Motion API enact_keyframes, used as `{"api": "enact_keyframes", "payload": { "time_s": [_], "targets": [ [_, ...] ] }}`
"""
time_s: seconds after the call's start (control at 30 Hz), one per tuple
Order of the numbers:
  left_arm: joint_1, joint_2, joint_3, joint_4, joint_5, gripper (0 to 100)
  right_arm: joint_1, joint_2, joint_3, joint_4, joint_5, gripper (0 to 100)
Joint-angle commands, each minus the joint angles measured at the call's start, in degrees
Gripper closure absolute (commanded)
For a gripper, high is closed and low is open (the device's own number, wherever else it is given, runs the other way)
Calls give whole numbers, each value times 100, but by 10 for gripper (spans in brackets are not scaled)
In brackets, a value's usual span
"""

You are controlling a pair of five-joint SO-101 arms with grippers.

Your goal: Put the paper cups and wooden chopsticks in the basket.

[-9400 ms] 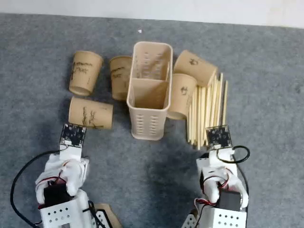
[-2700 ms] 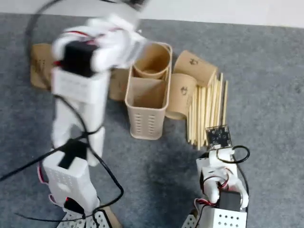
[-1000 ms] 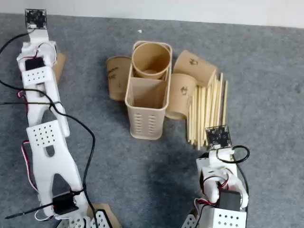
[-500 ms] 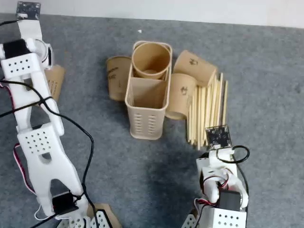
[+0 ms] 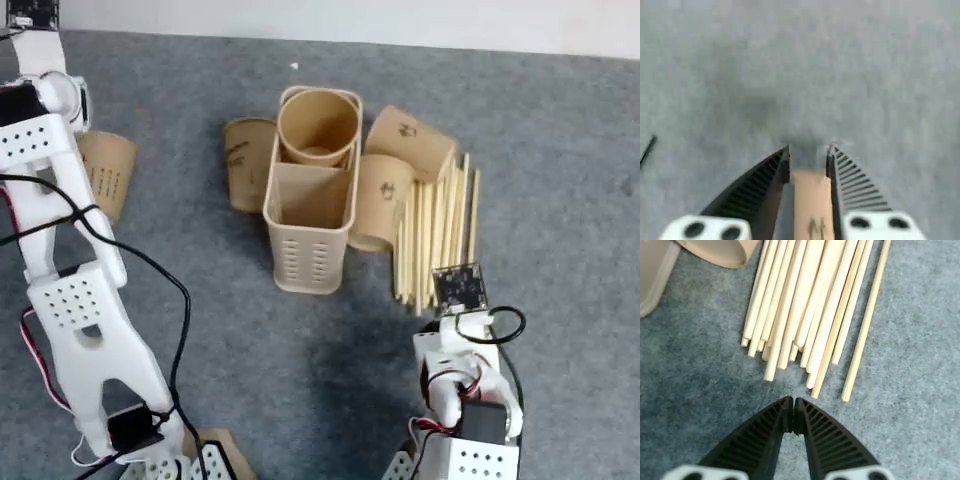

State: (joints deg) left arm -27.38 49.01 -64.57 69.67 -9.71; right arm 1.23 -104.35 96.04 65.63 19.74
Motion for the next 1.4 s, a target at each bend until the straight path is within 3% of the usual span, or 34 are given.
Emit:
{"api": "enact_keyframes", "payload": {
  "time_s": [0.0,0.13,0.27,0.4,0.63,0.73,1.03,1.37],
  "targets": [
    [101,-356,620,-1073,79,859,-31,-22,699,-92,44,964],
    [180,-356,1543,-1512,-9,859,-31,-22,699,-92,44,964],
    [198,-365,1982,-1284,-413,859,-31,-22,699,-92,44,964],
    [-40,-409,1578,-141,-492,859,-40,-22,699,-92,44,964],
    [-145,-374,-75,2567,-941,859,-40,-22,699,-92,44,964],
    [-189,-382,-409,3200,-1160,859,-40,-22,699,-92,44,964],
    [-1270,-444,-356,3200,-1855,859,-40,-31,699,-92,44,964],
    [-2053,-1631,215,3209,-2277,859,-40,-40,699,-101,44,964]
  ]
}}
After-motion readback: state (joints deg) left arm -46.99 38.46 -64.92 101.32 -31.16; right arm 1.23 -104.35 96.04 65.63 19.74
